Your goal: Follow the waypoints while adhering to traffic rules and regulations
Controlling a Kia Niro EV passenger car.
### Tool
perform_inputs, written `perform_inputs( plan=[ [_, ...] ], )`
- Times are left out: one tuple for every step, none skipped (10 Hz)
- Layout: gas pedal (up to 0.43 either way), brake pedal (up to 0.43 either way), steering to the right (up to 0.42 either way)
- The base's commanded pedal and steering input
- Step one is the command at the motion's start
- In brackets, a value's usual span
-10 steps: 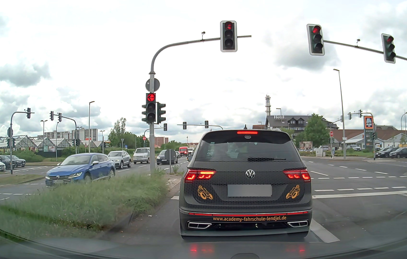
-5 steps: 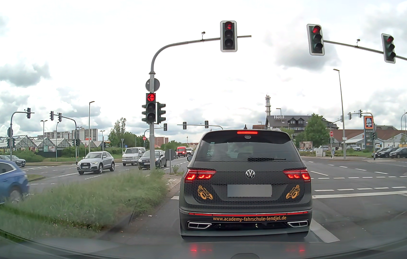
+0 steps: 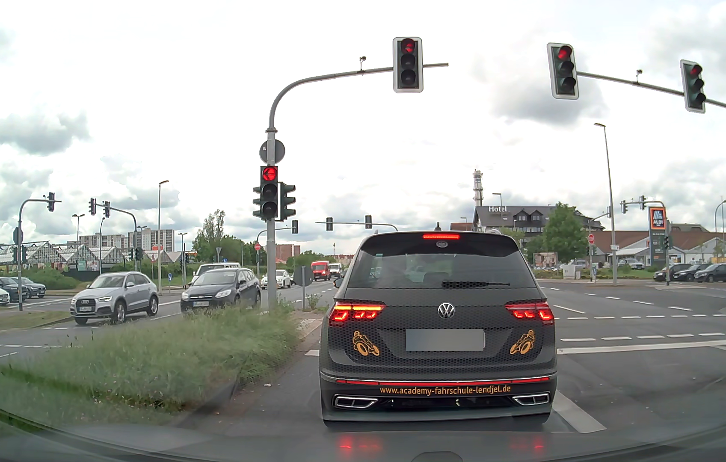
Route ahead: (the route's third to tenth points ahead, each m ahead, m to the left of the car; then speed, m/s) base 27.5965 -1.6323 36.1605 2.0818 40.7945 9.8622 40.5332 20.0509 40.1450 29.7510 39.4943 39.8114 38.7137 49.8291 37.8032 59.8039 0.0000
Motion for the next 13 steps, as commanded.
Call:
perform_inputs(
  plan=[
    [0.000, 0.262, 0.003],
    [0.000, 0.262, 0.003],
    [0.000, 0.262, 0.003],
    [0.000, 0.262, 0.003],
    [0.000, 0.262, 0.003],
    [0.000, 0.268, 0.003],
    [0.000, 0.262, 0.003],
    [0.000, 0.268, 0.003],
    [0.000, 0.262, 0.003],
    [0.000, 0.262, 0.003],
    [0.000, 0.268, 0.003],
    [0.000, 0.262, 0.003],
    [0.000, 0.262, 0.003]
  ],
)
